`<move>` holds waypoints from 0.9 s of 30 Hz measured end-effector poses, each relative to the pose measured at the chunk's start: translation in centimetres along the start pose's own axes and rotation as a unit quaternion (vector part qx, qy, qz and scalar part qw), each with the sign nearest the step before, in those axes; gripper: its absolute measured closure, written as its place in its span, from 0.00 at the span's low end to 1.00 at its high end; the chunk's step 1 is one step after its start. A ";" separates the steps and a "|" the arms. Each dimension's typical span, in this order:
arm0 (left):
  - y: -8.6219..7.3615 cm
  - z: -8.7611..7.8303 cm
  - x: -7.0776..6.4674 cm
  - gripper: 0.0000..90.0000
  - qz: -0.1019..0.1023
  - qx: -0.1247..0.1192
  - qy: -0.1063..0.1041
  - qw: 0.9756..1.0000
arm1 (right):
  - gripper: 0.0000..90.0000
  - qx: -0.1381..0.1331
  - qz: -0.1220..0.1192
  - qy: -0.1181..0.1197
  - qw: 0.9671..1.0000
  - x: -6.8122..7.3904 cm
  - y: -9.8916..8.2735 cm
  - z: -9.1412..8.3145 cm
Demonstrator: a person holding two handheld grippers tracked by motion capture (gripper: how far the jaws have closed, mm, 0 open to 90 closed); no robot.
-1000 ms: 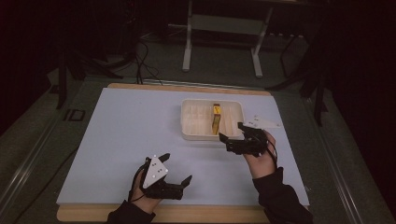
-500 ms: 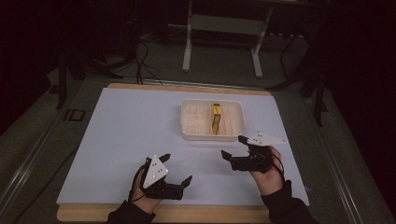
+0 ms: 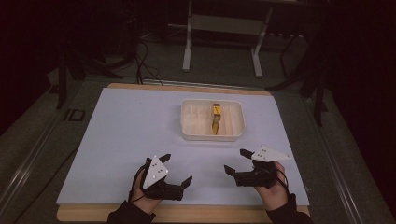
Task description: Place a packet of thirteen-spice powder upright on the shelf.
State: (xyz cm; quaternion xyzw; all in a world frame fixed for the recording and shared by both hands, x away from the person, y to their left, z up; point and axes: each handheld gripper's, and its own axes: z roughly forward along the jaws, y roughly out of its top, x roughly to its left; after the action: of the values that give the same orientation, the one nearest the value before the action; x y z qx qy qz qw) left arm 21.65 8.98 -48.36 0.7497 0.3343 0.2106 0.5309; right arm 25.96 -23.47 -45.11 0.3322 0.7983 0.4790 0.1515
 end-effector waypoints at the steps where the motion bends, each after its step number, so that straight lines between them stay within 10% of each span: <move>1: 0.0 0.0 0.0 0.01 0.001 0.001 0.000 1.000 | 0.15 0.001 -0.002 -0.002 1.000 0.1 -0.1 -0.2; 27: -0.1 0.1 -0.2 0.01 0.008 0.001 -0.005 1.000 | 0.15 -0.001 0.002 -0.009 1.000 -0.4 -3.4 -2.6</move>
State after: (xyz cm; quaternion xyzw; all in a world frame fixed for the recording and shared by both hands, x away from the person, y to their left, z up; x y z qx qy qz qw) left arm 21.57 8.82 -48.45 0.7542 0.3256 0.2104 0.5300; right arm 23.51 -26.58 -46.84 0.3377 0.7959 0.4770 0.1581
